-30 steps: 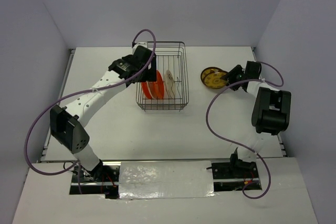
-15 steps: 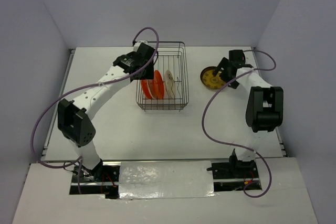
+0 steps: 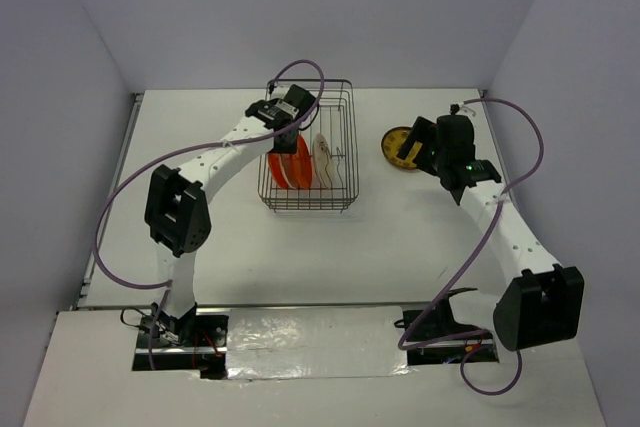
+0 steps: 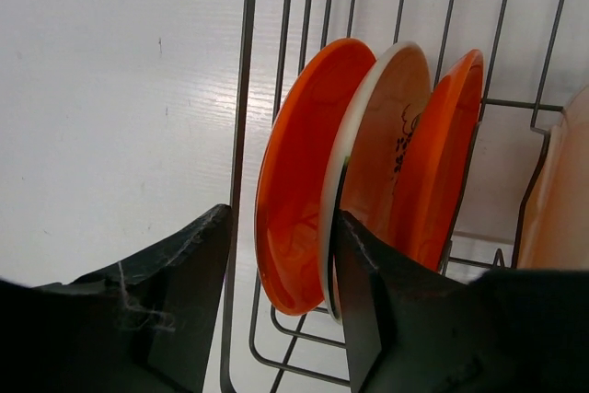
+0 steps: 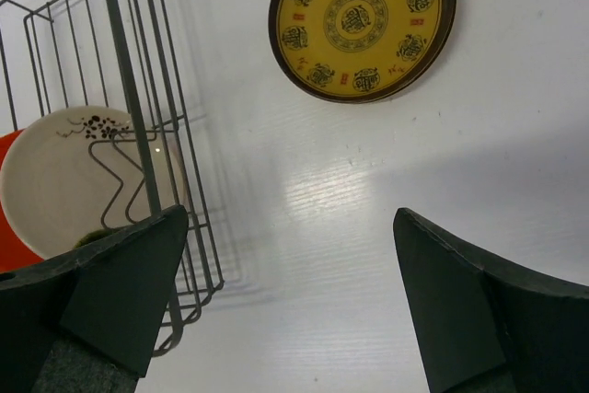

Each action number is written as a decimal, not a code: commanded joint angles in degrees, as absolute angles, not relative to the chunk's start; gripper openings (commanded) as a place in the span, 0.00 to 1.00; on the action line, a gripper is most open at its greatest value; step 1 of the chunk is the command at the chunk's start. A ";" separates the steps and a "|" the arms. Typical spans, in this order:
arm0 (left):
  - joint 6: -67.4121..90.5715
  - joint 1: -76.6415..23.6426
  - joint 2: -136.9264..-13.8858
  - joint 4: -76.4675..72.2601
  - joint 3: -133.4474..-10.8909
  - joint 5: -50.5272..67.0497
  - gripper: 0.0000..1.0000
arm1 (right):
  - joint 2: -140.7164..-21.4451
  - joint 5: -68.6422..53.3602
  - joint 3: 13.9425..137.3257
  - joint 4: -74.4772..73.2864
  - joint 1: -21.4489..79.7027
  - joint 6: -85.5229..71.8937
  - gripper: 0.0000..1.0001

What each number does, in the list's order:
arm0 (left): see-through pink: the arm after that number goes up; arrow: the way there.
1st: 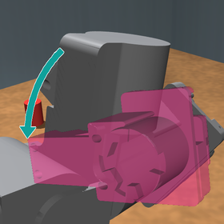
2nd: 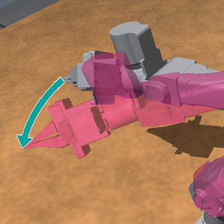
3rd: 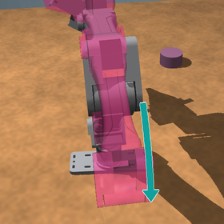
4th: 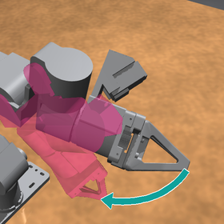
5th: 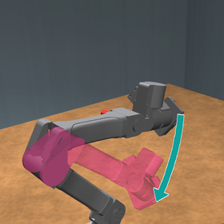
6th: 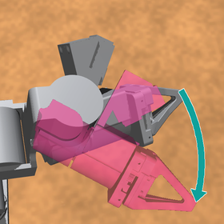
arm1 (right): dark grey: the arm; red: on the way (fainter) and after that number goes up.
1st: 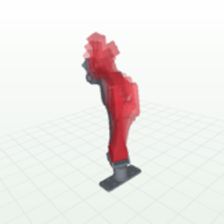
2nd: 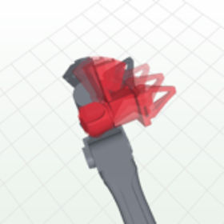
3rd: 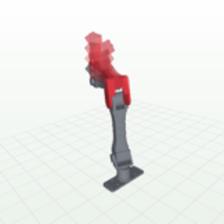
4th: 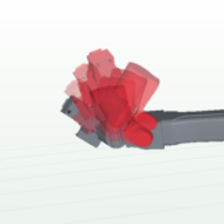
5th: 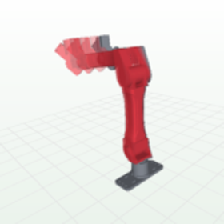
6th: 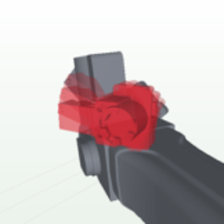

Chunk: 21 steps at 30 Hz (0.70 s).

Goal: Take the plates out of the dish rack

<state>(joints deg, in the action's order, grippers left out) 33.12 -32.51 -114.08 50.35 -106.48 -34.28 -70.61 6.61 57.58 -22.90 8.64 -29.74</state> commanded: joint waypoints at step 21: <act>32.52 -32.78 -104.58 47.90 -105.99 -31.64 0.64 | -69.61 4.04 53.44 -20.30 10.81 -27.33 1.00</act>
